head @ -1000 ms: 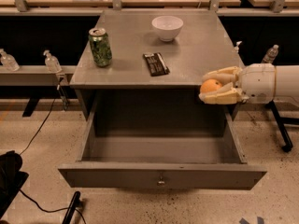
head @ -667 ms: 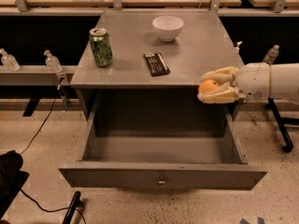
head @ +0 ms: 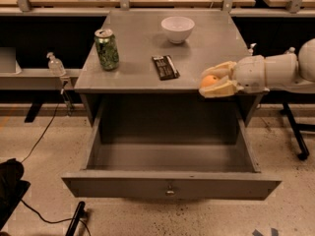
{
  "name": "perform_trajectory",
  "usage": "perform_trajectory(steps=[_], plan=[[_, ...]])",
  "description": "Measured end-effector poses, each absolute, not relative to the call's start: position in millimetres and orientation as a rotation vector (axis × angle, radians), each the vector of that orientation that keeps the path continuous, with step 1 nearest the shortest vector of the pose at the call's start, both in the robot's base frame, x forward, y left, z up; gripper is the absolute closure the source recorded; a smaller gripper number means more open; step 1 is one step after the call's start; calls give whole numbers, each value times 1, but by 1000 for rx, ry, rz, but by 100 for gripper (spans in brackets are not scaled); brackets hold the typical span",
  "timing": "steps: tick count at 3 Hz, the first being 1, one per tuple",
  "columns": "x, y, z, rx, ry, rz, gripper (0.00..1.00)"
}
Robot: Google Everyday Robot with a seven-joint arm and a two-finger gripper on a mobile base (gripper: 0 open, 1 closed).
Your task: Pick orange from top drawer and place on counter
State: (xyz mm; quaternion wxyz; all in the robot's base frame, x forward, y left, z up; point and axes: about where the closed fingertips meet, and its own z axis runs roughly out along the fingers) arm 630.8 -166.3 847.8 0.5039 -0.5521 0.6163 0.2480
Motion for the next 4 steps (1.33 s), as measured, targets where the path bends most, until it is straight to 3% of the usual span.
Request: perform_trajectory(steps=[2,4], plan=[[681,-171,869,-1281,1444,521,100],[696,-180,870,-1139,1530,488,100]])
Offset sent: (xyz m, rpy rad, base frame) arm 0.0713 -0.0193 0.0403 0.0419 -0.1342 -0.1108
